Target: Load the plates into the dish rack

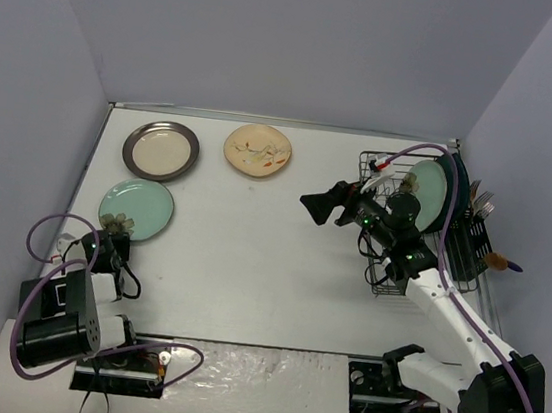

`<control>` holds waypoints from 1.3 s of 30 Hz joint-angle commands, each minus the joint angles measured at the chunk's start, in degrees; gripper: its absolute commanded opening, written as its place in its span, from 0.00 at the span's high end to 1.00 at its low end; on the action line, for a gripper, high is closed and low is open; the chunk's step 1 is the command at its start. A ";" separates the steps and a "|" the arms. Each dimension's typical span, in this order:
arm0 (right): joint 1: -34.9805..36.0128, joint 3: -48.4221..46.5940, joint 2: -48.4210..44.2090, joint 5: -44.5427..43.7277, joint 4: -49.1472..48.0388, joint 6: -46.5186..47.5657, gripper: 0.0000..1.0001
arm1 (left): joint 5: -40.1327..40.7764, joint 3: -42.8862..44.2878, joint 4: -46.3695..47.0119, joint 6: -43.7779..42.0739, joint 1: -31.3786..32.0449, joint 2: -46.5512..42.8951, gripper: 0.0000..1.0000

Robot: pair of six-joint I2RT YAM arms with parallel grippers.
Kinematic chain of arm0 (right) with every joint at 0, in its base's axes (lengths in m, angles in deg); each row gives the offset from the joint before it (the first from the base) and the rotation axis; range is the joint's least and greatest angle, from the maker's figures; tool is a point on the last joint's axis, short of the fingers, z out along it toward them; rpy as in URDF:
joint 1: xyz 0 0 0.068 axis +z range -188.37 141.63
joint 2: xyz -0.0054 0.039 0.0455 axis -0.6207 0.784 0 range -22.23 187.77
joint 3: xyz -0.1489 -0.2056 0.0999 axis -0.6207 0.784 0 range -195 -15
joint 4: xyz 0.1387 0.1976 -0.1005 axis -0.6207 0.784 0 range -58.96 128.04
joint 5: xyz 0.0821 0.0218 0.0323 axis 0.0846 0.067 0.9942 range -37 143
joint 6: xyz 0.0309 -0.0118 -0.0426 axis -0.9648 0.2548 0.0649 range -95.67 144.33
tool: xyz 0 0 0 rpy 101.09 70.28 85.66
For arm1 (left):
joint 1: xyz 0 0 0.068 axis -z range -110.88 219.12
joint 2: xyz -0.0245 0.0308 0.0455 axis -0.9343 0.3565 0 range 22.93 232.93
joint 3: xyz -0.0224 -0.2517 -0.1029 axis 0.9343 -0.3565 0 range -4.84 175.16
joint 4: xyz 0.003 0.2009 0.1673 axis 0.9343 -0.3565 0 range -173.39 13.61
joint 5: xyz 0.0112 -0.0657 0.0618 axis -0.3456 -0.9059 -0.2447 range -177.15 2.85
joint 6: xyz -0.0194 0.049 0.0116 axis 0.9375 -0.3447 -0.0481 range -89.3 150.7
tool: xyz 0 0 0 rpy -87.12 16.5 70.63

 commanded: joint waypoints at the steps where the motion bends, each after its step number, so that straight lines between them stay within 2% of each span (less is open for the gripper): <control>1: 0.52 -0.64 0.50 0.84 -5.47 0.65 0.00 | -0.03 -1.51 -2.98 -0.56 -0.06 -0.77 0.95; 6: 0.56 -0.95 1.08 0.50 -4.86 0.84 0.00 | -2.83 -2.82 -7.61 -0.05 -0.09 -8.27 1.00; 10: 0.84 -1.69 1.70 1.07 -3.86 0.89 0.00 | -5.90 -2.16 -17.24 -1.35 -0.01 -21.11 1.00; 15: 1.35 -2.70 3.36 1.65 -3.65 -0.51 0.00 | -10.46 2.83 -32.34 -7.67 0.11 -36.06 1.00; 18: 1.70 -3.66 5.20 2.79 -3.93 -2.35 0.00 | -16.82 5.71 -32.10 -7.65 1.96 -36.77 1.00; 21: 2.37 -4.72 7.15 4.98 -4.69 -4.64 0.00 | -19.80 6.61 -29.04 -6.44 4.06 -37.36 1.00; 31: 8.15 -10.52 16.56 8.04 -5.29 -8.86 0.00 | -35.18 18.27 -27.50 -10.93 7.48 -37.62 1.00; 39: 12.68 -14.90 23.82 7.87 -7.34 -11.74 0.00 | -42.96 23.21 -22.94 -12.51 10.98 -36.86 1.00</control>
